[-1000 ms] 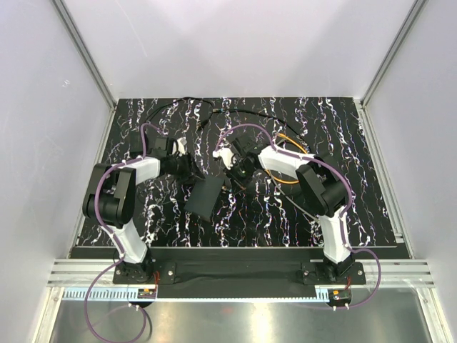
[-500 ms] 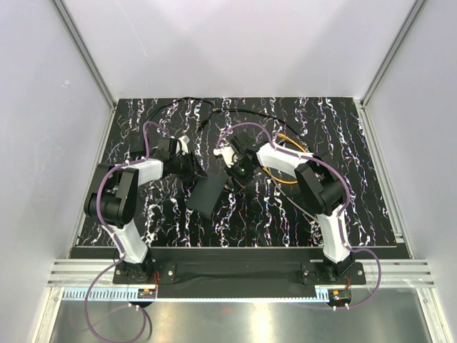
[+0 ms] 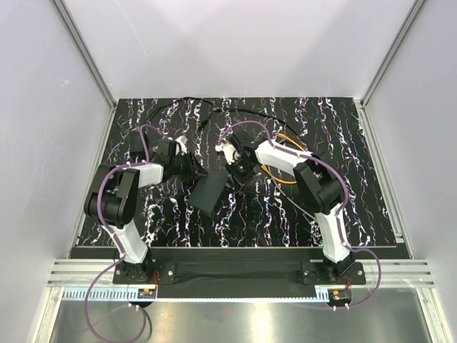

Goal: Insert the plug into the switch port

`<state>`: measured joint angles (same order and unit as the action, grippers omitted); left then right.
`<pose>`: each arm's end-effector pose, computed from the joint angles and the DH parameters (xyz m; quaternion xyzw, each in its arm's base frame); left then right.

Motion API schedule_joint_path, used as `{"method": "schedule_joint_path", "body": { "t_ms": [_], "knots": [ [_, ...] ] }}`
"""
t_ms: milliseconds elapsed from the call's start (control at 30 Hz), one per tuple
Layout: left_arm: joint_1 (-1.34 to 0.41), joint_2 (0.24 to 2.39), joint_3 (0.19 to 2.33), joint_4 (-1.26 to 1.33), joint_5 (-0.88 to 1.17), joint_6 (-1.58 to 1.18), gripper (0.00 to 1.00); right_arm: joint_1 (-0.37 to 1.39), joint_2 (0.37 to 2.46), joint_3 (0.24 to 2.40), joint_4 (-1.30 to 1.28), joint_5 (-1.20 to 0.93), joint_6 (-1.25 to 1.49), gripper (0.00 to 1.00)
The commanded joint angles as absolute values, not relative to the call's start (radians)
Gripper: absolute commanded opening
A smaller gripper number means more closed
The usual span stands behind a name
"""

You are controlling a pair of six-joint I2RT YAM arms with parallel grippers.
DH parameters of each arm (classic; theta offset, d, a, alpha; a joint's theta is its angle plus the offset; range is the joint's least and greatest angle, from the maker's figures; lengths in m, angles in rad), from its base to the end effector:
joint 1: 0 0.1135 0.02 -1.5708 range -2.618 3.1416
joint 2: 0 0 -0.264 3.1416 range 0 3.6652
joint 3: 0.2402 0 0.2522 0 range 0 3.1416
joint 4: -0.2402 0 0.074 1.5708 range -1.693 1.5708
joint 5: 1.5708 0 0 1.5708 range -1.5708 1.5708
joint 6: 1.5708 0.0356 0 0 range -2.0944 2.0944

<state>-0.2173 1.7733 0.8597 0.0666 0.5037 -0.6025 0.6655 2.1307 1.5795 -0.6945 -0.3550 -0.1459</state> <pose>0.3282 -0.0901 0.1360 -0.0868 0.9059 -0.3504 0.2216 0.3342 0.2781 0.1583 -0.4096 0.8812 0.2093 0.1092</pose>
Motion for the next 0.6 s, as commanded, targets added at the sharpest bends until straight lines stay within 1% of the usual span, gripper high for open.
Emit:
{"method": "schedule_joint_path", "body": {
  "t_ms": [0, 67, 333, 567],
  "knots": [
    [-0.342, 1.786, 0.801, 0.063, 0.747, -0.728, 0.02, 0.704, 2.154, 1.721, -0.275, -0.460, -0.058, 0.00],
    [-0.345, 1.784, 0.790, 0.074, 0.761, -0.738, 0.00, 0.704, 2.161, 1.717, -0.246, -0.469, -0.046, 0.00],
    [-0.347, 1.763, 0.726, 0.127, 0.775, -0.782, 0.00, 0.704, 2.140, 1.707, -0.124, -0.463, -0.020, 0.00],
    [-0.350, 1.755, 0.733, 0.127, 0.772, -0.790, 0.00, 0.706, 2.128, 1.755, -0.158, -0.528, -0.041, 0.00]
  ]
}}
